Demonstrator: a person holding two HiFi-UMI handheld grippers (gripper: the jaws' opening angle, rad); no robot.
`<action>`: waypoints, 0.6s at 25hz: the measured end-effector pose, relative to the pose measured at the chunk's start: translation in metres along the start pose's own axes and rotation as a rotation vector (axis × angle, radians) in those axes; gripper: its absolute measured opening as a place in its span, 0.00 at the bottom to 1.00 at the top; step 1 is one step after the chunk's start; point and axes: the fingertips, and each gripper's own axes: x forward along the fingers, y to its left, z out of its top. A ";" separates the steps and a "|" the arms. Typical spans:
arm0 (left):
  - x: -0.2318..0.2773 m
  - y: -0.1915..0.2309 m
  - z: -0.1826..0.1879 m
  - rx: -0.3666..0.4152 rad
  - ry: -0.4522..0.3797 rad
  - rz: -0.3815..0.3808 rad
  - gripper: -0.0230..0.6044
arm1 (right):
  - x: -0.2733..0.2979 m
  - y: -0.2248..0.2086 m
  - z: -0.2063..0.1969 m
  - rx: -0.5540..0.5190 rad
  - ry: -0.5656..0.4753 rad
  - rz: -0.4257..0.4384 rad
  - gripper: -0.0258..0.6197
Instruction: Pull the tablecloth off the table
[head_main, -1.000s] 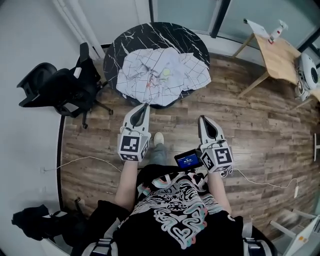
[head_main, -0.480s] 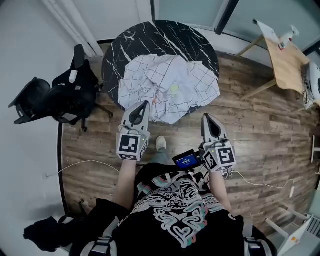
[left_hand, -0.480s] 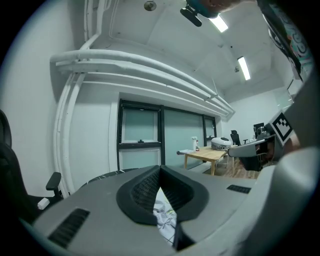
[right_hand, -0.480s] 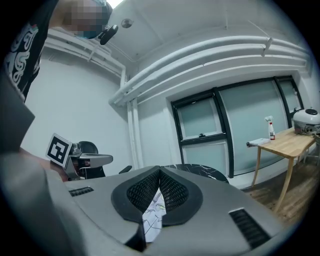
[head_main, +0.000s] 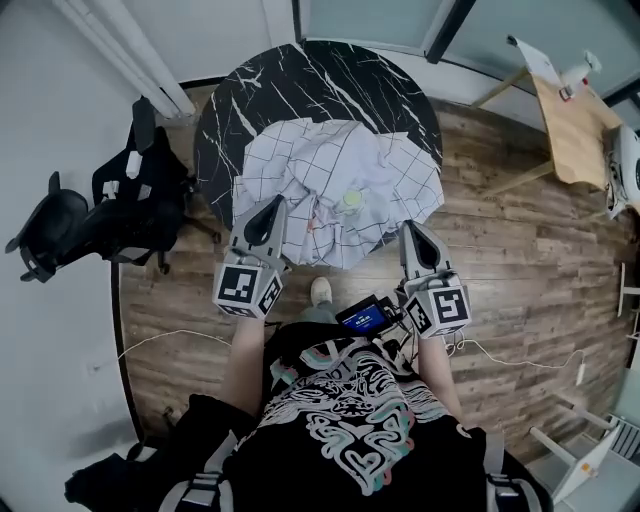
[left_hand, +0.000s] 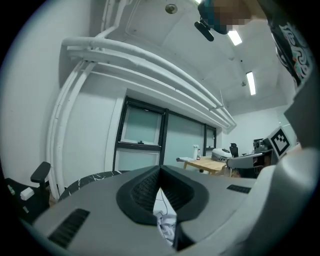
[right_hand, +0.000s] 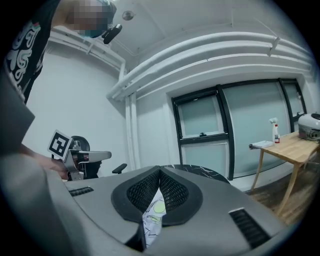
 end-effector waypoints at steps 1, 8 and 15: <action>0.001 0.004 -0.001 0.000 0.003 0.001 0.06 | 0.001 -0.001 -0.001 -0.001 0.000 -0.008 0.06; 0.002 0.020 0.007 0.051 -0.033 0.016 0.06 | -0.005 -0.007 -0.001 0.027 -0.018 -0.043 0.06; 0.009 0.022 0.007 0.041 -0.036 -0.012 0.06 | -0.013 -0.014 -0.004 -0.042 0.001 -0.102 0.06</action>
